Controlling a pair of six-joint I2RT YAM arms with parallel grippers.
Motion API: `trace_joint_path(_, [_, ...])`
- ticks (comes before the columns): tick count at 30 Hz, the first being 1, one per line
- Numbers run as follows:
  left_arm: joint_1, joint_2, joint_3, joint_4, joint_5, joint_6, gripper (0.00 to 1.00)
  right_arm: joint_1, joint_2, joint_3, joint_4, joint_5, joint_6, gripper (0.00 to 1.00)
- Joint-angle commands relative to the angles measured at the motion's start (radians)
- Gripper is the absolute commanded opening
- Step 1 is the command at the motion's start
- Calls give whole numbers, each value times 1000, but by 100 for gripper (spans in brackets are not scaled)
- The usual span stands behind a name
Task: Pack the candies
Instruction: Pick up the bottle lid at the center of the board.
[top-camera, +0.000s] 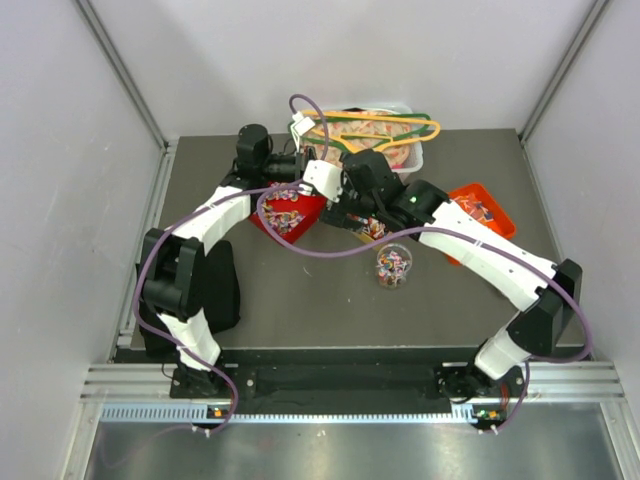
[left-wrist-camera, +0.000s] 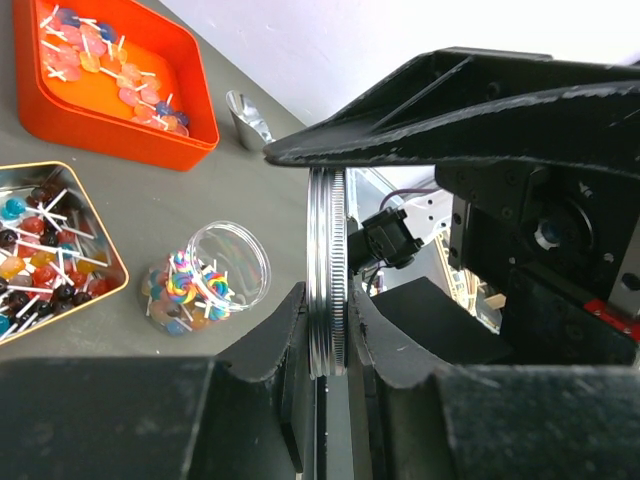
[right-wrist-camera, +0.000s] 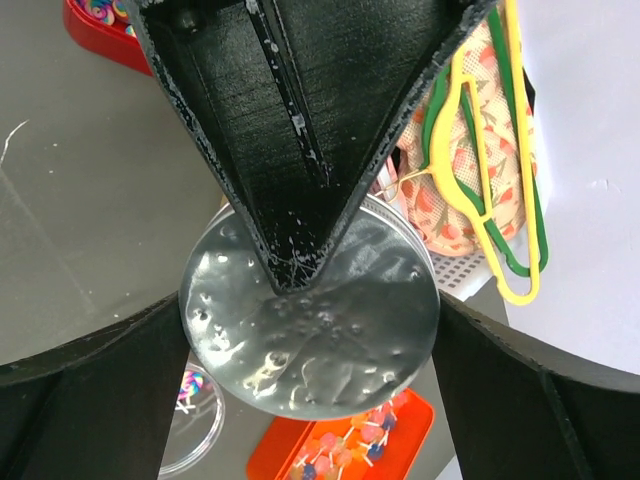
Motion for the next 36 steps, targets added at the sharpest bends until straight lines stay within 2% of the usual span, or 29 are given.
trace_joint_path(1, [-10, -59, -15, 61, 31, -9, 0, -9, 6, 60, 54, 19, 4, 91])
trace_joint_path(5, [-12, -56, -21, 64, 29, -9, 0, -11, 12, 63, 51, 23, 0, 86])
trace_joint_path(9, [-16, -55, -21, 68, 34, -14, 0, -19, 18, 54, 54, 23, -2, 69])
trace_joint_path(13, [-19, -59, -21, 73, 37, -21, 3, -17, 18, 57, 62, 25, 3, 67])
trace_joint_path(14, [-18, -58, -21, 75, 39, -21, 12, -17, 18, 60, 60, 25, 3, 67])
trace_joint_path(17, [-19, -56, -18, 79, 43, -24, 21, -17, 14, 64, 57, 29, 3, 67])
trace_joint_path(18, [-19, -56, -18, 82, 42, -27, 33, -17, 11, 64, 53, 31, 0, 67])
trace_joint_path(19, [-18, -58, -16, 90, 40, -29, 38, -19, 8, 64, 51, 39, -2, 67])
trace_joint_path(21, [-15, -53, -10, 101, 40, -34, 48, -19, -4, 58, 45, 42, -4, 67])
trace_joint_path(24, [-5, -41, 13, 125, 34, -56, 54, -19, -26, 32, 43, 46, -4, 67])
trace_joint_path(27, [27, -21, 40, 182, 31, -99, 70, -25, -64, -5, 42, 52, -2, 67])
trace_joint_path(29, [65, -3, 60, 203, 20, -107, 85, -40, -104, -34, 42, 54, 0, 67])
trace_joint_path(30, [77, 5, 66, 200, 17, -94, 87, -51, -118, -43, 39, 51, 4, 67])
trace_joint_path(32, [111, 19, 76, 168, 0, -48, 99, -72, -159, -60, 27, 33, 13, 67])
trace_joint_path(35, [123, 28, 126, -209, -75, 300, 99, -147, -213, -78, 8, -9, 30, 67])
trace_joint_path(36, [111, 31, 135, -381, -107, 500, 99, -186, -224, -80, 5, -18, 41, 67])
